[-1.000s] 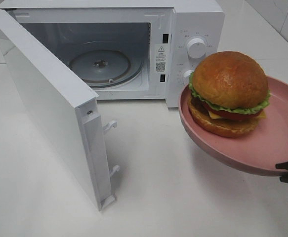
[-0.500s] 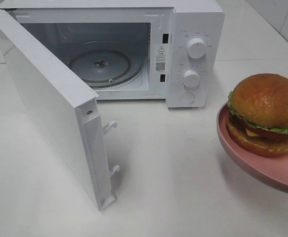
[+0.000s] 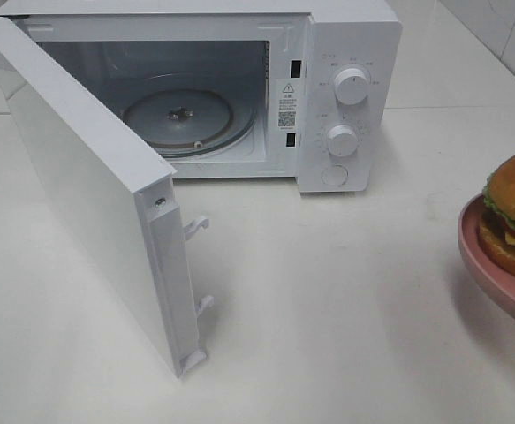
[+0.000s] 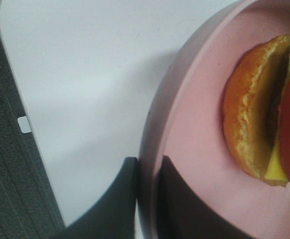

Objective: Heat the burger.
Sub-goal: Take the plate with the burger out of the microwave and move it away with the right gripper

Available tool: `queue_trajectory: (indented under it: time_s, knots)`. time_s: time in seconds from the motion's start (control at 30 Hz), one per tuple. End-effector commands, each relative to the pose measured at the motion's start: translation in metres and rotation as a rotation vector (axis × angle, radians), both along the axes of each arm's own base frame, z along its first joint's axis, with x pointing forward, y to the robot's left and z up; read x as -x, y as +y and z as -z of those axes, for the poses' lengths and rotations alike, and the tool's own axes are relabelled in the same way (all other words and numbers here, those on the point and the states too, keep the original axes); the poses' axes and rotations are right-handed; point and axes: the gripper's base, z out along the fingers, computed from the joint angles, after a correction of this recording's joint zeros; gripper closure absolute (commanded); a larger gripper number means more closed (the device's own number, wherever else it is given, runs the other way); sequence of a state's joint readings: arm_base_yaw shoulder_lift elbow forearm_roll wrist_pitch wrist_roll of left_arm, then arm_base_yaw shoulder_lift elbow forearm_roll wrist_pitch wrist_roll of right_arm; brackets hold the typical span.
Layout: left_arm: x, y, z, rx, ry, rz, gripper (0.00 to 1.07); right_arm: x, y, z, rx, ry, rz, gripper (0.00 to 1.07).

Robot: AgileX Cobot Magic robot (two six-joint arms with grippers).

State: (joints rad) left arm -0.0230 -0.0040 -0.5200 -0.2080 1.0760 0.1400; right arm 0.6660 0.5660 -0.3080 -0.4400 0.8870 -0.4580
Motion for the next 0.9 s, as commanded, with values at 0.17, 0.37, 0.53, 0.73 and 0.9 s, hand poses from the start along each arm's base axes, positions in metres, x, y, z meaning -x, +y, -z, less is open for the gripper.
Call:
queue_trajectory:
  time_s: [0.17,0.37,0.53,0.73,0.9]
  knots:
    - [0.002,0.0,0.001,0.004,-0.012,-0.002,0.07,-0.008,-0.007,-0.008,-0.045,-0.125,0.17,1.07]
    - [0.002,0.0,0.001,0.004,-0.012,-0.002,0.07,-0.011,-0.013,-0.012,-0.061,-0.188,0.306,1.07]
    - [0.002,0.0,0.001,0.004,-0.012,-0.002,0.07,-0.013,-0.014,-0.009,-0.037,-0.172,0.369,1.07]
    - [0.002,0.0,0.001,0.004,-0.012,-0.002,0.07,-0.021,-0.01,-0.012,-0.052,-0.176,0.452,1.07]
    - [0.002,0.0,0.001,0.004,-0.012,-0.002,0.07,-0.03,-0.005,-0.012,-0.071,-0.178,0.547,1.07]
